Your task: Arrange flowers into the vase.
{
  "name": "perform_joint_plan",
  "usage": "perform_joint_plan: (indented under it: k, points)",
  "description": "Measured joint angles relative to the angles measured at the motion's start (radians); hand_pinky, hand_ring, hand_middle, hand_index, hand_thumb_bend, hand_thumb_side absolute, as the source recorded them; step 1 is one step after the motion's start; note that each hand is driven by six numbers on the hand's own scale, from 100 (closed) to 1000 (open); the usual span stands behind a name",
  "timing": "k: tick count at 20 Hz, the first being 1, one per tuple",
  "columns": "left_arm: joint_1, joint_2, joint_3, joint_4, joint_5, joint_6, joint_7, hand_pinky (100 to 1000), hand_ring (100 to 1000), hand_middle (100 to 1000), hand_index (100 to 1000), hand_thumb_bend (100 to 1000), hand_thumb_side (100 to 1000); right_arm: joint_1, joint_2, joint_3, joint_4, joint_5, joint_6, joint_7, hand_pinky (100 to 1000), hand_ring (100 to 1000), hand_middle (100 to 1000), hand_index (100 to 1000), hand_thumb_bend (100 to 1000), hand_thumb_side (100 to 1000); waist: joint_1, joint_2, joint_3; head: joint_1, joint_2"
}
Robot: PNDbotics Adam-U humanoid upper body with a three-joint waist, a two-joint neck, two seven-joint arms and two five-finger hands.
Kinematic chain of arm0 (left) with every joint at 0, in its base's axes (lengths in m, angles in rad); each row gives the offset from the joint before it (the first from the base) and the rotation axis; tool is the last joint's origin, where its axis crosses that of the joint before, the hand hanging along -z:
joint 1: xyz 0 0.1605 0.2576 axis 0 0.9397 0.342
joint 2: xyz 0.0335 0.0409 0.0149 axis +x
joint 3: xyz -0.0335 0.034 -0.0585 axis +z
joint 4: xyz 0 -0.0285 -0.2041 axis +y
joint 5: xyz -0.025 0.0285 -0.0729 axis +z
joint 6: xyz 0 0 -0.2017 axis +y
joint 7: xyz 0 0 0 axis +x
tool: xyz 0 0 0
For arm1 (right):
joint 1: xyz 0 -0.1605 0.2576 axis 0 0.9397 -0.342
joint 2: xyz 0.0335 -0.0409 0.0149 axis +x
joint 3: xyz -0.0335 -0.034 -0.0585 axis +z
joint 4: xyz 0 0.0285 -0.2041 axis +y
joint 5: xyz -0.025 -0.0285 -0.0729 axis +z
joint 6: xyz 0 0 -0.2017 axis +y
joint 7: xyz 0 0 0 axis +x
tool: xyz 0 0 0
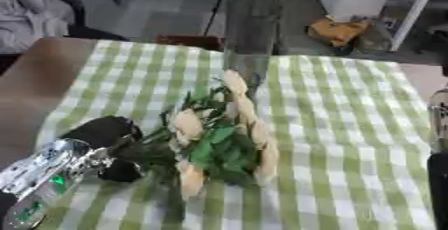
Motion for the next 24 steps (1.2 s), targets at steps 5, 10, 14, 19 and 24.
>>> perform_joint_plan:
  k: [5,10,14,19,24]
  points:
    - [0.0,0.017,0.003,-0.029,0.006,0.021,0.01,100,100,100,108,100,414,0.0,0.0,0.0,0.0,0.0,0.0,-0.001,672,748,739,801,100,1000,0.0,-0.001,0.002,0.0,0.0]
    - [0.013,0.039,0.029,-0.084,0.035,0.034,0.069,100,100,100,100,100,376,0.0,0.0,0.0,0.0,0.0,-0.001,-0.003,672,748,738,801,100,1000,0.0,-0.003,0.002,-0.004,0.0]
    - [0.046,0.065,0.063,-0.148,0.09,0.047,0.144,100,100,100,100,100,391,0.0,0.0,0.0,0.0,0.0,-0.003,-0.006,673,748,738,801,100,1000,-0.001,-0.003,0.002,-0.008,0.0]
    - [0.09,0.098,0.115,-0.242,0.186,0.077,0.231,100,100,100,100,100,417,0.0,0.0,0.0,0.0,0.0,-0.004,-0.008,673,748,738,801,100,1000,-0.005,-0.003,0.004,-0.016,-0.001]
    - [0.116,0.119,0.154,-0.315,0.286,0.122,0.263,100,100,100,100,100,437,0.0,0.0,0.0,0.0,0.0,-0.004,-0.011,673,748,737,801,100,1000,-0.007,-0.003,0.004,-0.024,-0.002]
